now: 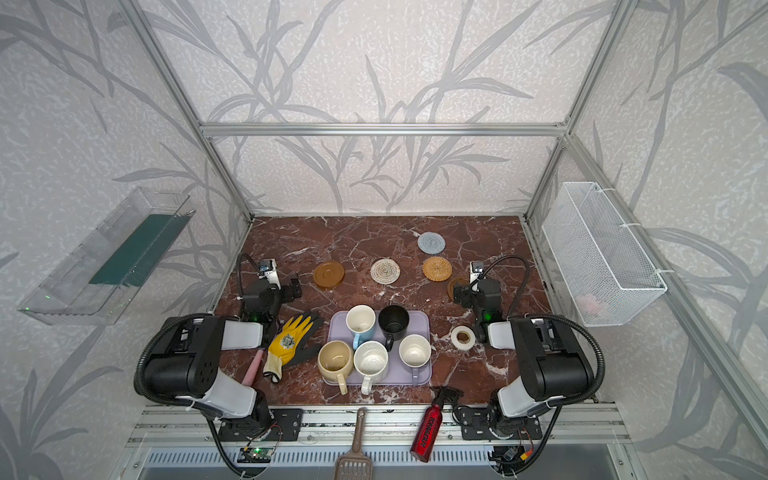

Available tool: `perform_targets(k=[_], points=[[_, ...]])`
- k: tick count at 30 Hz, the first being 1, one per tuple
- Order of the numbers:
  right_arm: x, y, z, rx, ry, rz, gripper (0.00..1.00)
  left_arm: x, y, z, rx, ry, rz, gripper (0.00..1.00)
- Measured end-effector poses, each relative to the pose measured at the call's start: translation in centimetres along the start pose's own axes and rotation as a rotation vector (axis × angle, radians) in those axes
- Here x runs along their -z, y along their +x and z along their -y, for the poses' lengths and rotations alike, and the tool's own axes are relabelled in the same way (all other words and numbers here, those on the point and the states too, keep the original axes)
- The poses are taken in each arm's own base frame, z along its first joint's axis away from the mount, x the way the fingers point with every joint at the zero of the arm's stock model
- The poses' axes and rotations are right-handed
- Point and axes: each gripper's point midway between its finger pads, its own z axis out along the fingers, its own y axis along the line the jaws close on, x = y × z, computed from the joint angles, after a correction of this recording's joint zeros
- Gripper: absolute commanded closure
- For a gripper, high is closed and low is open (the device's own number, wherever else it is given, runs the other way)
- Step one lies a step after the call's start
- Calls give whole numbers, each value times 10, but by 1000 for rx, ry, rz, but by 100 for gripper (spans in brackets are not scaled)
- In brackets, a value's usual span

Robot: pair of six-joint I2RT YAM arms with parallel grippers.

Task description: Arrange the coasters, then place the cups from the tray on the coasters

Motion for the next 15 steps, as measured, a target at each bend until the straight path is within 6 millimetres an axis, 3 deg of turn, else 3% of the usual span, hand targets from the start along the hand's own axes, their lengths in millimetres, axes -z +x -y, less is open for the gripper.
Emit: perform_targets(k=[15], points=[[3, -6, 1, -1, 0, 13, 1, 4, -3, -3, 7, -15, -3, 1]])
